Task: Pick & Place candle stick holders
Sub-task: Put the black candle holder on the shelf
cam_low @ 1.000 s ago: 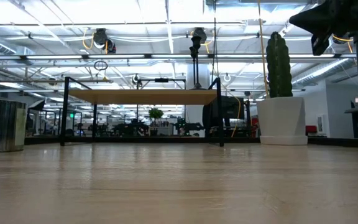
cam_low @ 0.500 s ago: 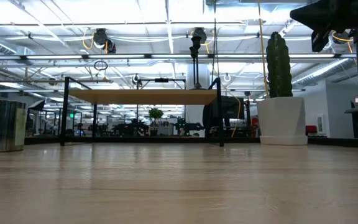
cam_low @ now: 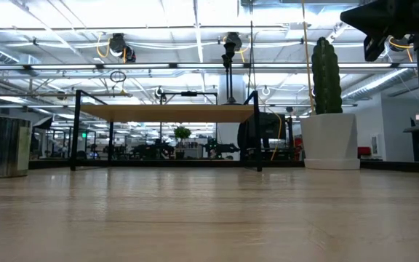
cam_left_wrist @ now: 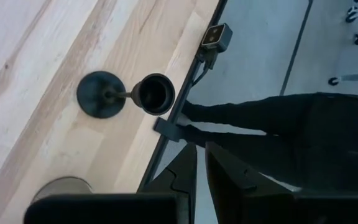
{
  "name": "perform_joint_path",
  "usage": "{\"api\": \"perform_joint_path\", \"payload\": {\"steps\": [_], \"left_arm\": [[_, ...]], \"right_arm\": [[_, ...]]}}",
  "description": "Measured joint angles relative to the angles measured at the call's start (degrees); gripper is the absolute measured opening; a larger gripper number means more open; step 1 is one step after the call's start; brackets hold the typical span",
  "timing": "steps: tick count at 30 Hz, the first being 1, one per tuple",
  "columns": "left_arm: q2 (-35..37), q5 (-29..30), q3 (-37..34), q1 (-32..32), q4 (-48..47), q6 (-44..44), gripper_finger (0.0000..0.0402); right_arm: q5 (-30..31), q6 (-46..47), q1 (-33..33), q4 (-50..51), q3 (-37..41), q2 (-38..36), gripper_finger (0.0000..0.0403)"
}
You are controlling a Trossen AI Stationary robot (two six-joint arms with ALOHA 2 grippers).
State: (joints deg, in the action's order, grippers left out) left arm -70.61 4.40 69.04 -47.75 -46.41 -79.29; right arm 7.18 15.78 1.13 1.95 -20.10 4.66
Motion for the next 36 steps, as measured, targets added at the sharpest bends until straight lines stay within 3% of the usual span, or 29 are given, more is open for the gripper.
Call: {"api": "perform_joint_path", "payload": {"steps": [13,22,31,36], "left_arm": [[0.0,6.0,0.0,0.1,-0.5,-4.0,0.0037],[0.0,2.0,0.0,0.0,-0.3,-6.1,0.0037],[0.0,2.1,0.0,0.0,-2.5,-9.9,0.0039],[0.0,2.2,0.0,0.0,-2.5,-10.9,0.008]], "right_arm": [[0.0,0.0,0.0,0.0,0.0,0.0,0.0],[0.0,0.0,0.0,0.0,0.0,0.0,0.0],[0.0,0.0,0.0,0.0,0.0,0.0,0.0],[0.0,0.0,0.0,0.0,0.0,0.0,0.0]]}}
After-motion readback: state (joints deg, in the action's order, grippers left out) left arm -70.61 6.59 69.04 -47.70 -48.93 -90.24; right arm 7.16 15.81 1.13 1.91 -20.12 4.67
